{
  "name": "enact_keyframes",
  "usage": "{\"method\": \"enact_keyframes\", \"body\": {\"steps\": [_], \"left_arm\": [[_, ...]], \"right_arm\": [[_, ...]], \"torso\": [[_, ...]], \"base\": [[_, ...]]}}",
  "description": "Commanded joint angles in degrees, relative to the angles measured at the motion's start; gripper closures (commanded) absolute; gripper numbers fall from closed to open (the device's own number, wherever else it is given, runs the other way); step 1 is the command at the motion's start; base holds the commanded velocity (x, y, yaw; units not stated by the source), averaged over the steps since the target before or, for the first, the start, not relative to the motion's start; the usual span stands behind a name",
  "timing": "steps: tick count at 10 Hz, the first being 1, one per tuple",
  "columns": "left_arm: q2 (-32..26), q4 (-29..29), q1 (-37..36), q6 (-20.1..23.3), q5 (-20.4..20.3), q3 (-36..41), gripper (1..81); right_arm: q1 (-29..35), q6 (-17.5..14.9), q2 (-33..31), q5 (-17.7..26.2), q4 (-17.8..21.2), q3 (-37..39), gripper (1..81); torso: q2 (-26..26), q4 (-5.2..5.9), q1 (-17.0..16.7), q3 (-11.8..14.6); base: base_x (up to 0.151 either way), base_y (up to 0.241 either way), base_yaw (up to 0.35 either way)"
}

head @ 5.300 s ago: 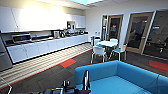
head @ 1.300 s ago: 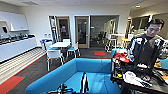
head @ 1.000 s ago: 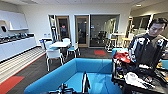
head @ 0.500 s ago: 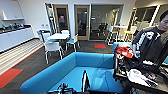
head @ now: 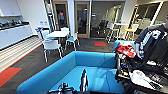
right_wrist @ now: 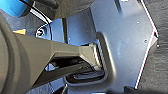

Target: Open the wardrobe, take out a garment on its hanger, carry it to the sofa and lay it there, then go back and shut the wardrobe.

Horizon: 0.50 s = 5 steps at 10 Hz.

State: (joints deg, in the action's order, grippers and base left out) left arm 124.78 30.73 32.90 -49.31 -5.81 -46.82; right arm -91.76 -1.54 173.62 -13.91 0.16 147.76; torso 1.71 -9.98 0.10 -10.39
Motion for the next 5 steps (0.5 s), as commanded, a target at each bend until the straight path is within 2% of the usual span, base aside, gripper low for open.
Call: {"method": "enact_keyframes", "body": {"steps": [1,3,5], "left_arm": [[-0.32,1.61,-6.76,0.71,-2.53,2.88,81.1],[-0.23,1.61,-6.84,0.71,-2.62,2.88,81.1],[-0.14,1.61,-6.84,0.8,-3.77,2.88,81.1]], "right_arm": [[1.0,-0.4,0.61,3.1,-0.86,-0.64,1.0],[1.0,-0.49,0.61,3.1,-0.95,-0.64,1.0],[1.0,-0.49,0.61,3.19,-0.95,-0.64,1.0]], "torso": [[0.02,0.0,0.0,0.0],[0.0,0.0,0.02,-0.02],[-0.02,0.0,0.04,-0.05]], "base": [[0.099,0.0,0.0],[0.08,0.0,0.0],[0.0,0.0,0.0]]}}
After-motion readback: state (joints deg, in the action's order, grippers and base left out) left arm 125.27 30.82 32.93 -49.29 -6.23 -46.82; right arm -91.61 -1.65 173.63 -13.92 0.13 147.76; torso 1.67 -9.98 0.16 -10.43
